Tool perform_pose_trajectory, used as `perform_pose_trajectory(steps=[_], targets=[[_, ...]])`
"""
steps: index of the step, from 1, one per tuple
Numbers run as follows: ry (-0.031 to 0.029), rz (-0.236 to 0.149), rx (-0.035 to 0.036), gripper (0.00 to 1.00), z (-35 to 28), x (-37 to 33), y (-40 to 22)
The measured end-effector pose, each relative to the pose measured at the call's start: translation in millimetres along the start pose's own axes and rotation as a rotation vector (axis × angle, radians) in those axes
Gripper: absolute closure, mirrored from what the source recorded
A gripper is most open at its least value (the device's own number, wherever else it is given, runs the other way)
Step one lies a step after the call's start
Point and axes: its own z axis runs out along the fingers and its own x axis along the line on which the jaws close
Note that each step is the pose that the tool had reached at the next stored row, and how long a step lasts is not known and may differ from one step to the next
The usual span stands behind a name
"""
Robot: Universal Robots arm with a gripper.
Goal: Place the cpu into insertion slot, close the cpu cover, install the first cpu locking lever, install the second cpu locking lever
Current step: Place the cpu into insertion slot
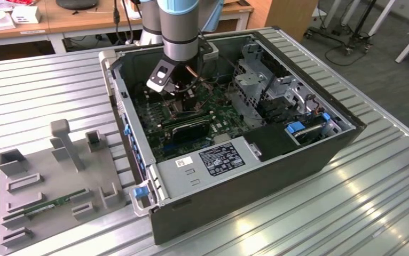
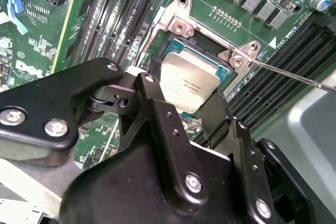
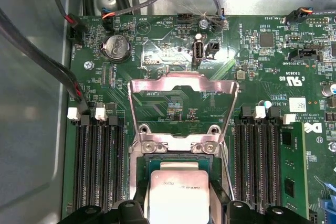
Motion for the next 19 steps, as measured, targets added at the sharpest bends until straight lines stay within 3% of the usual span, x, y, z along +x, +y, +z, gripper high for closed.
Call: perform_pose_trajectory(steps=[15, 19], targets=[[-0.0008, 0.009, -0.0003, 0.46, 0.4, 0.0, 0.0], [-0.0005, 0.009, -0.0005, 0.38, 0.5, 0.0, 0.0]])
